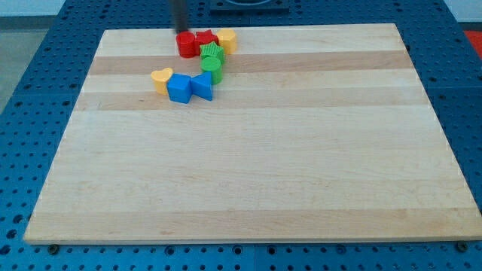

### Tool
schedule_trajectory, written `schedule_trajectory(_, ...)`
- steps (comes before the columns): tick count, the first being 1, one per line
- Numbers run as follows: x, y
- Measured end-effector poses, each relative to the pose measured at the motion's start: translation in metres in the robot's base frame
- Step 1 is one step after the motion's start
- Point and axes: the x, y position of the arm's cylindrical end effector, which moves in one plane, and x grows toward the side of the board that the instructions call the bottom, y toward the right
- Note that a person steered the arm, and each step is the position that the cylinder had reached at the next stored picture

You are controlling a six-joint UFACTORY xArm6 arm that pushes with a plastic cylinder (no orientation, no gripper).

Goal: Push the group of red blocks away from the green star

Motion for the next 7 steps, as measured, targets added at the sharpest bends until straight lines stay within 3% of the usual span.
schedule_trajectory(1,0.03,-0.041)
schedule_trajectory(2,0.044,-0.023)
schedule_trajectory(7,0.051,0.247)
